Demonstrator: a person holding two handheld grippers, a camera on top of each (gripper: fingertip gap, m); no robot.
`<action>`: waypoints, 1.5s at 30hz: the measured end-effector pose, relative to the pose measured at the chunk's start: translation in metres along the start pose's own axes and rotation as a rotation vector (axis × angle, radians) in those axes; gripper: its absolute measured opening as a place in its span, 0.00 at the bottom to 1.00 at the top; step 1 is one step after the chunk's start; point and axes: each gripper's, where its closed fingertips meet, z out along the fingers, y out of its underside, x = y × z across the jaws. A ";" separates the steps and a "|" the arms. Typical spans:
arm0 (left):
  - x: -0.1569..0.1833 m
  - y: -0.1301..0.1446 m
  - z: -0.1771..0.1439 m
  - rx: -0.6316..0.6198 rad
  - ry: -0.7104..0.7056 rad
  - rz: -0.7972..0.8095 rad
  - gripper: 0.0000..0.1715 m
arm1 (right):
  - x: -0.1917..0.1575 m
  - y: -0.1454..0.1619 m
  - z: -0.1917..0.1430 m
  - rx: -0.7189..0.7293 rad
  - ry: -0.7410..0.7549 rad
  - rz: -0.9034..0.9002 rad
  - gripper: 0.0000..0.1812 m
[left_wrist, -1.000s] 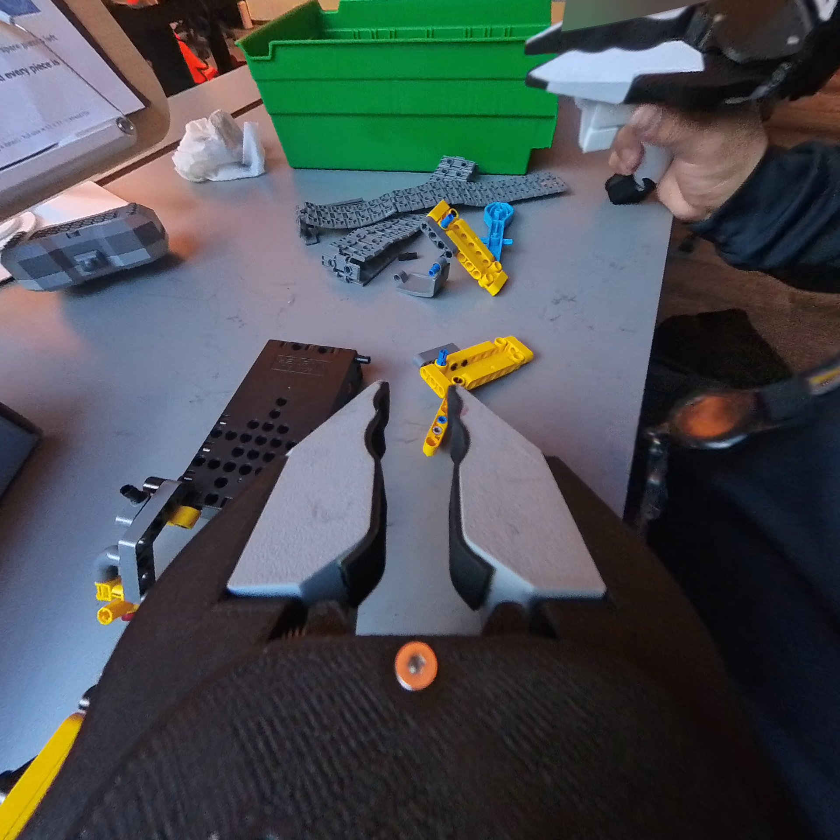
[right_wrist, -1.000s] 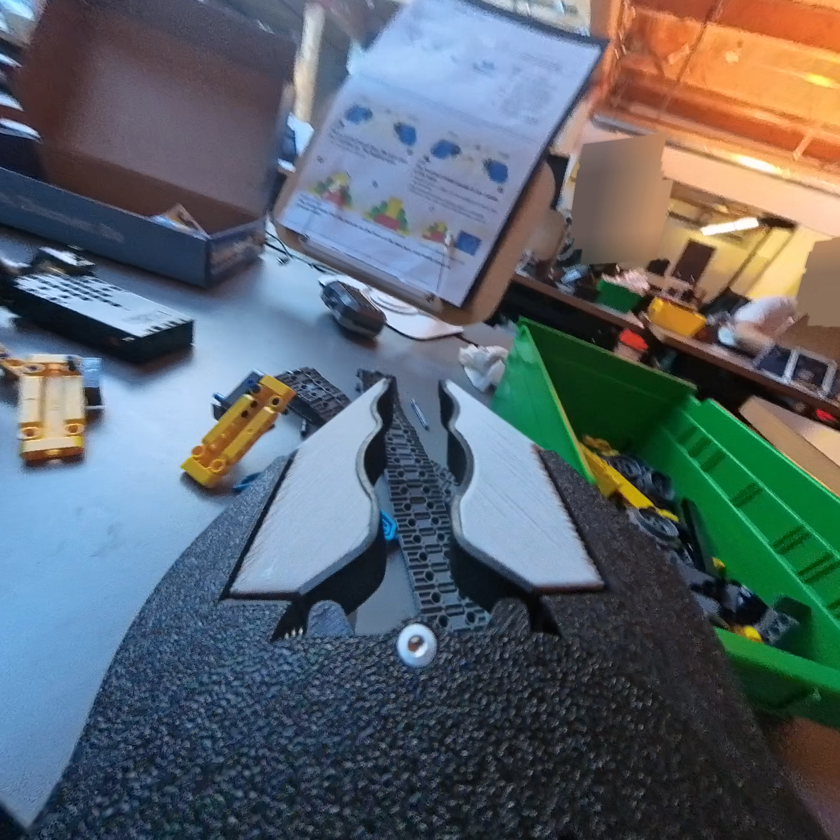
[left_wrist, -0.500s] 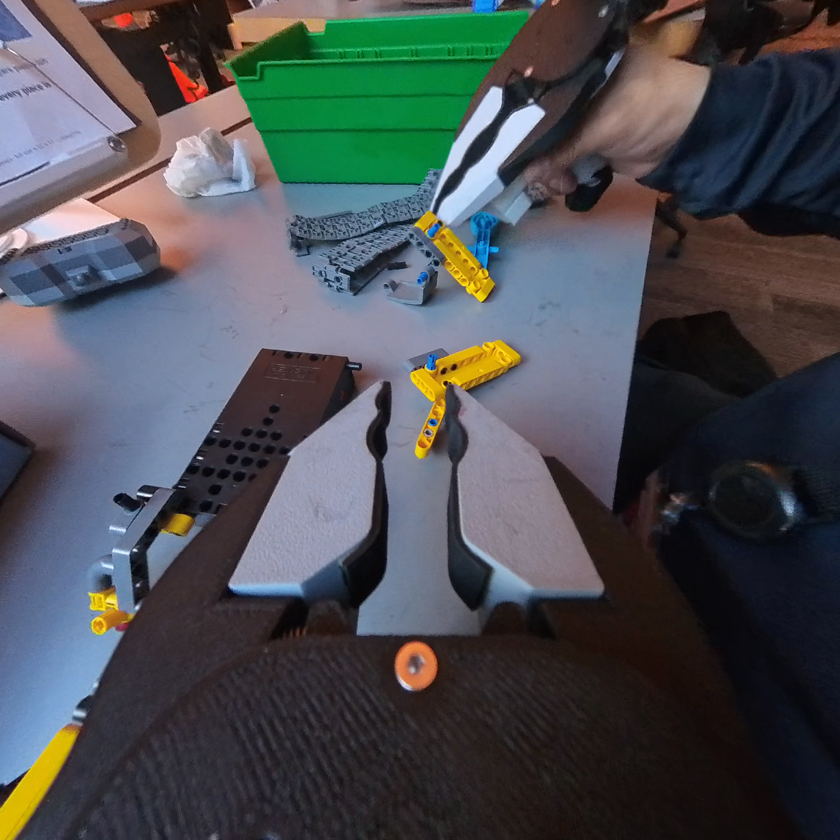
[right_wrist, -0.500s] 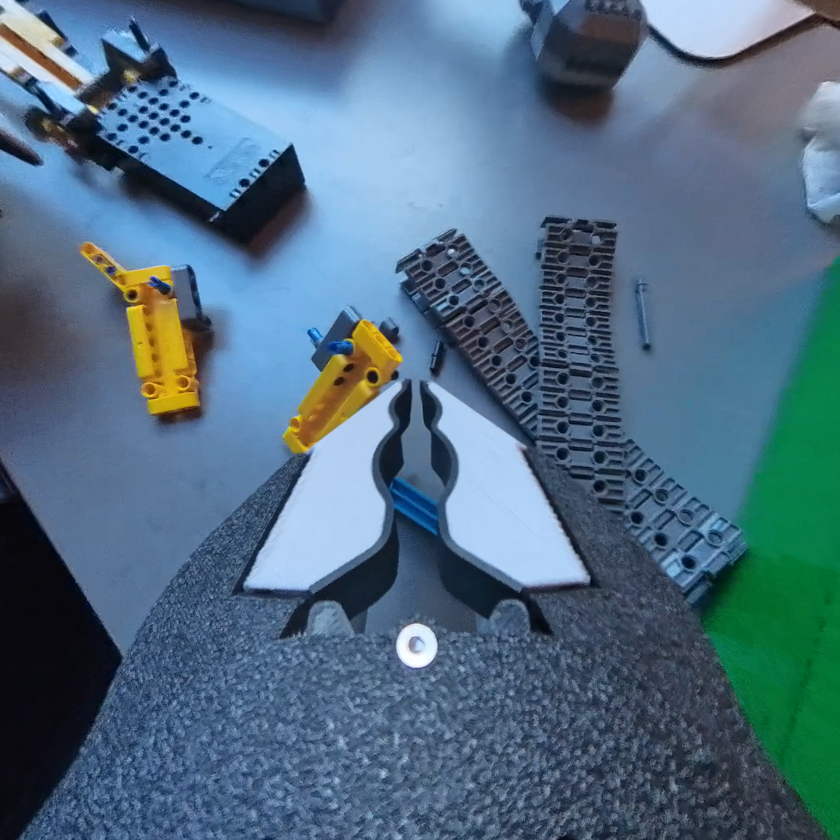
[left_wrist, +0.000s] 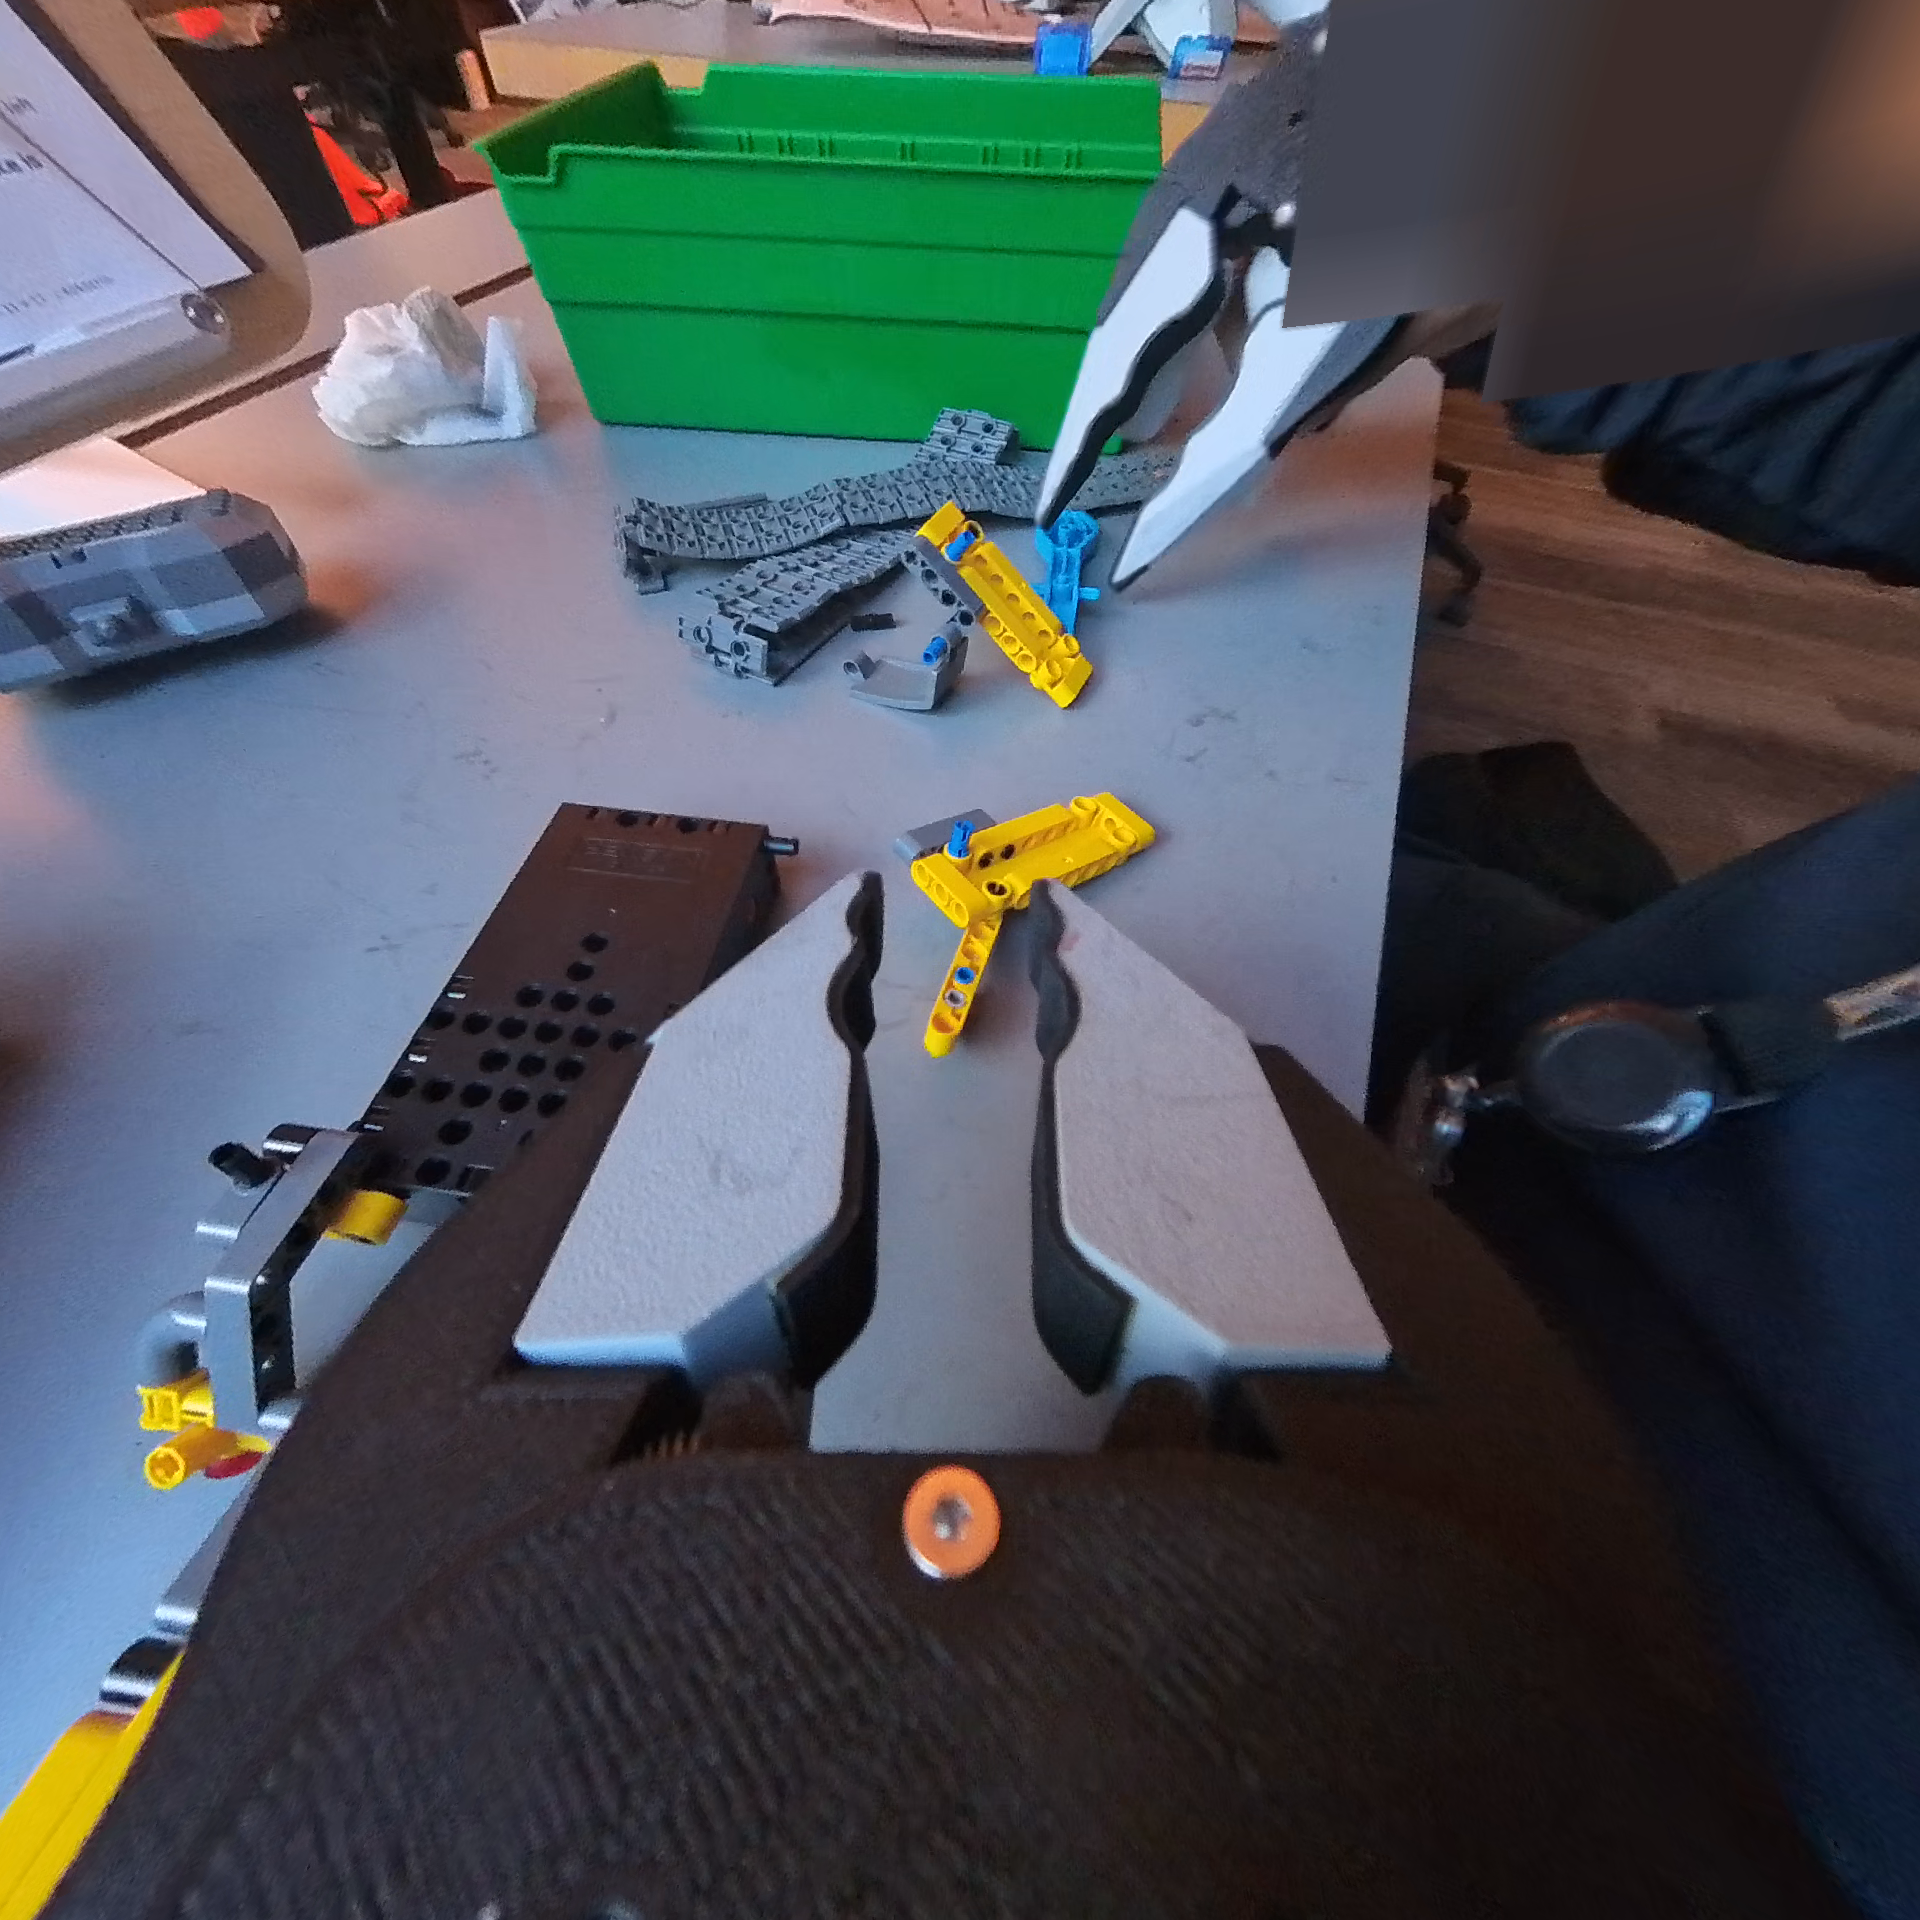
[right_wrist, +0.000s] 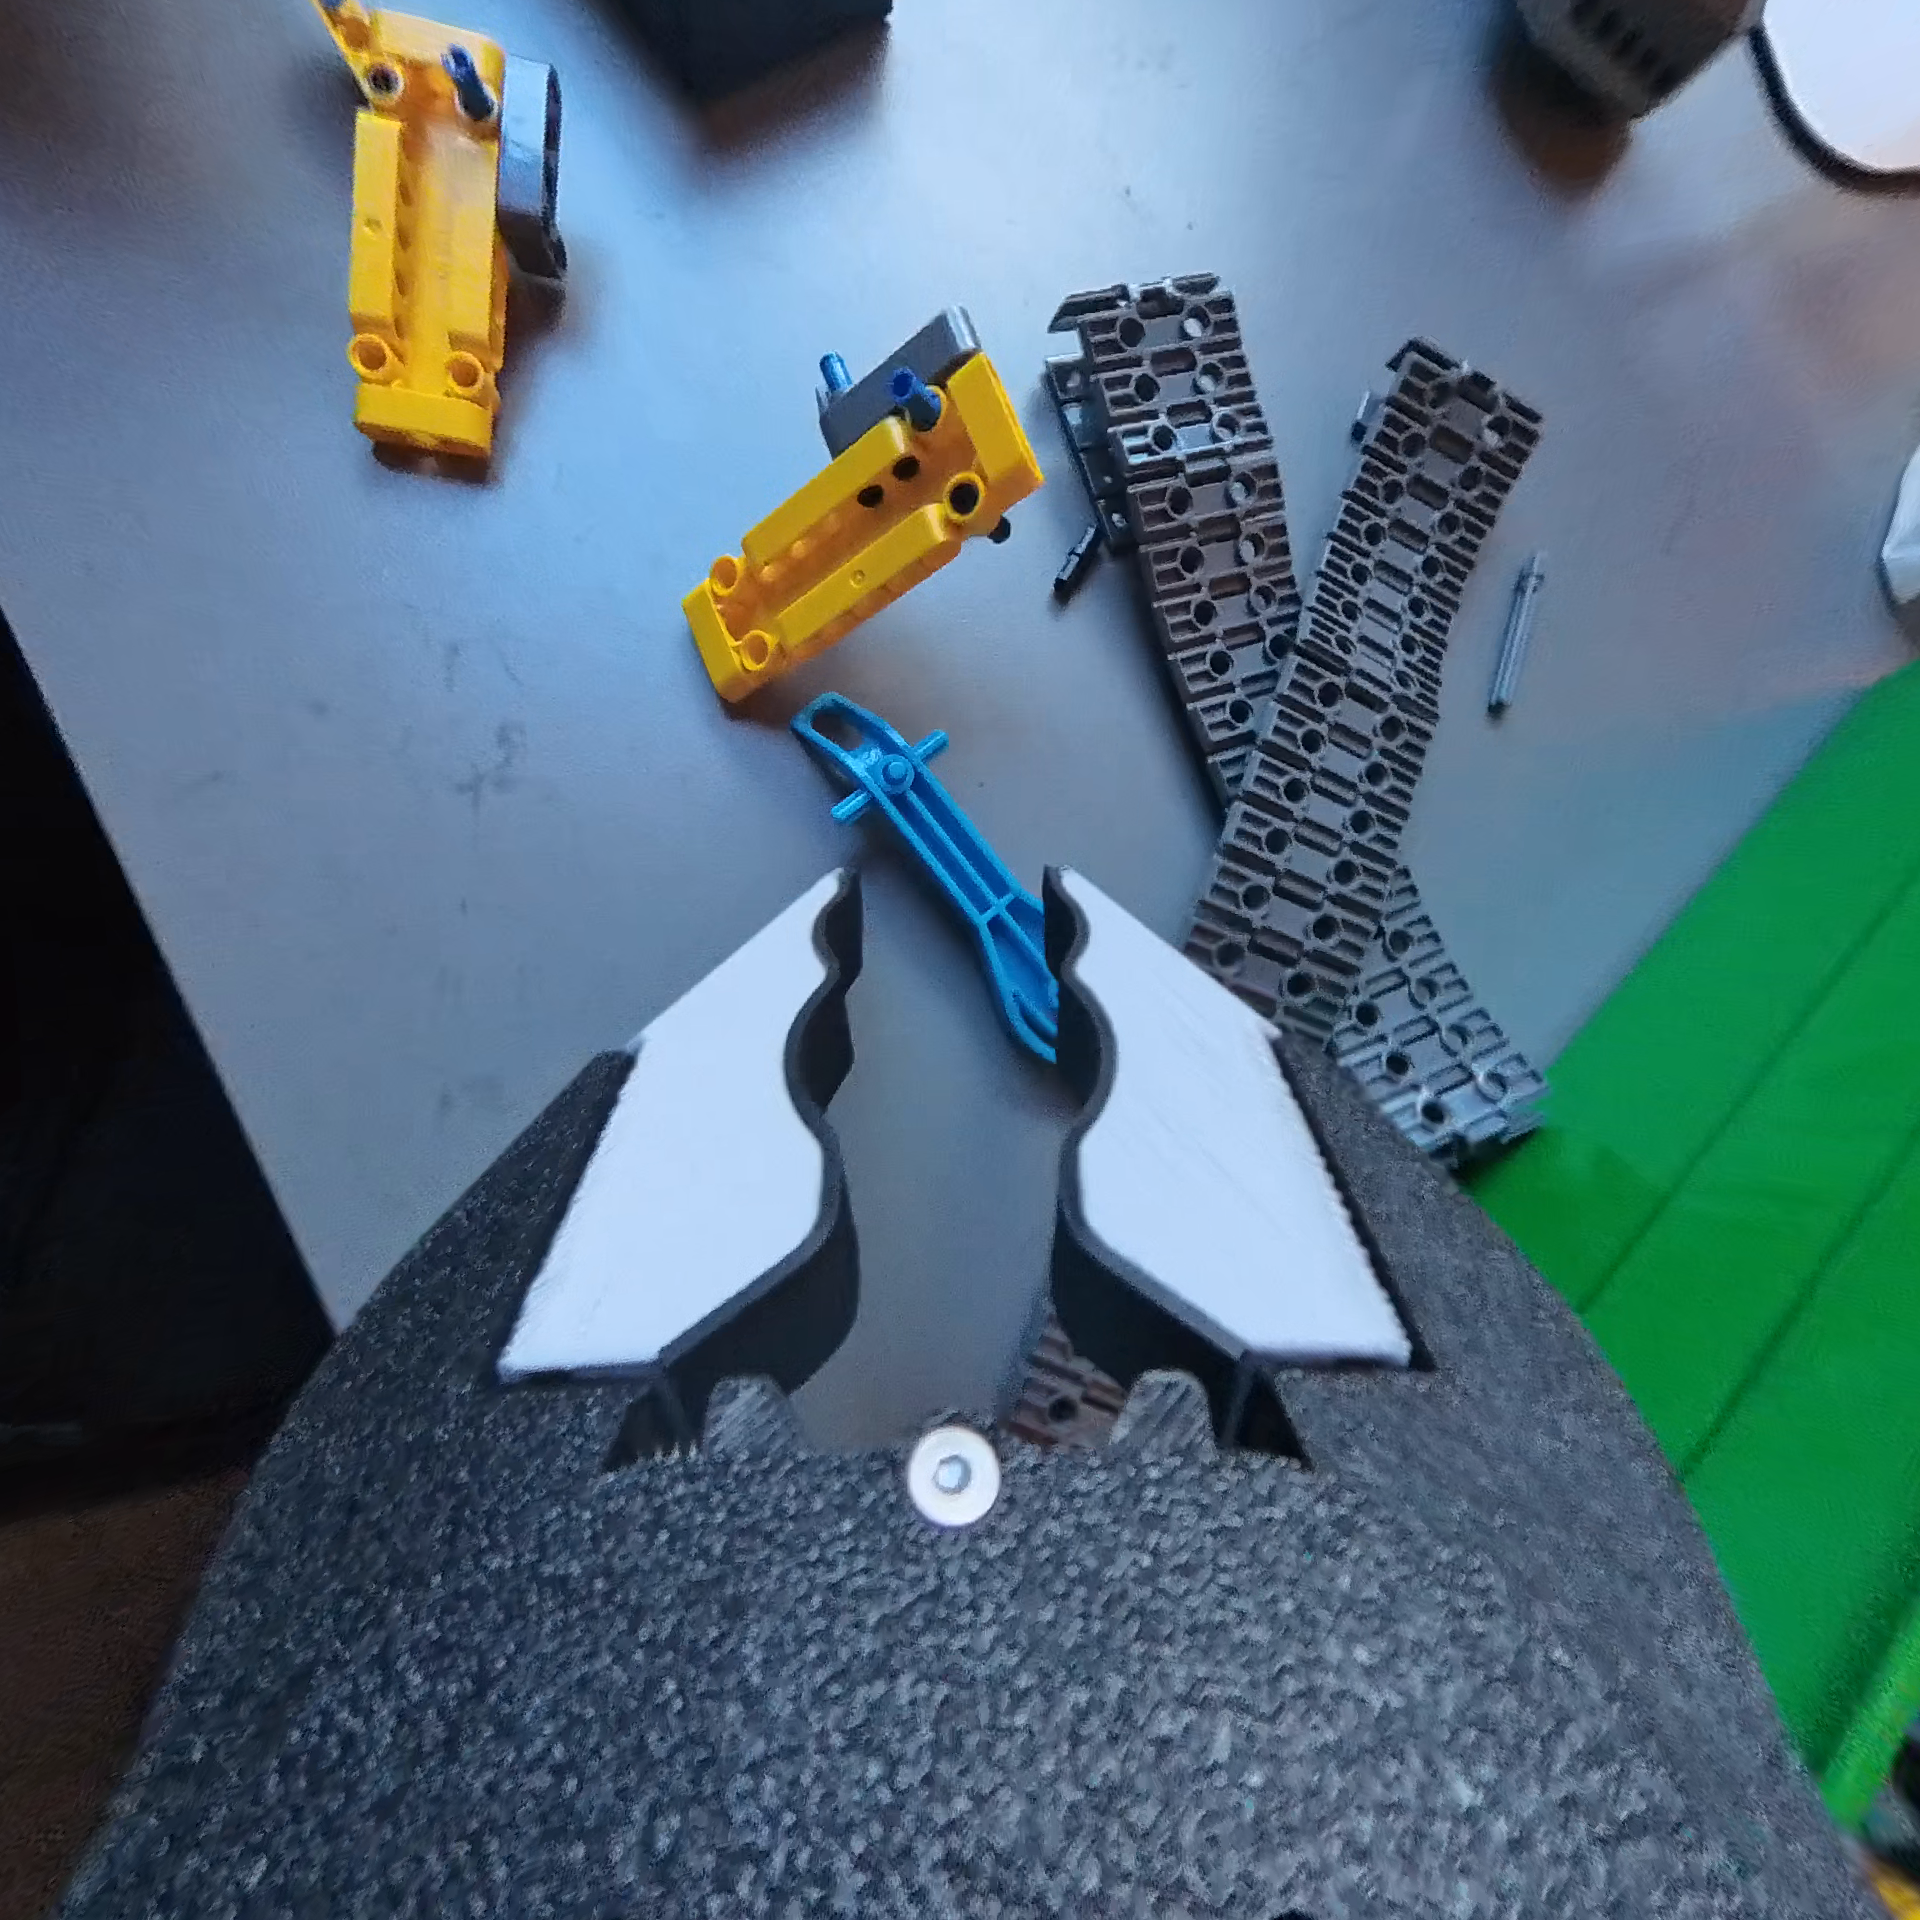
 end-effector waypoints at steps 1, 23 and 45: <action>0.003 -0.001 0.001 0.002 0.008 0.010 0.15 | 0.001 0.003 0.004 -0.026 0.005 -0.038 0.17; 0.054 -0.048 0.141 -0.381 0.185 0.509 0.16 | -0.033 -0.036 -0.043 0.154 0.362 -0.158 0.05; 0.048 -0.077 0.122 -0.076 0.366 -0.033 0.06 | -0.009 -0.047 -0.084 0.424 0.554 -0.014 0.17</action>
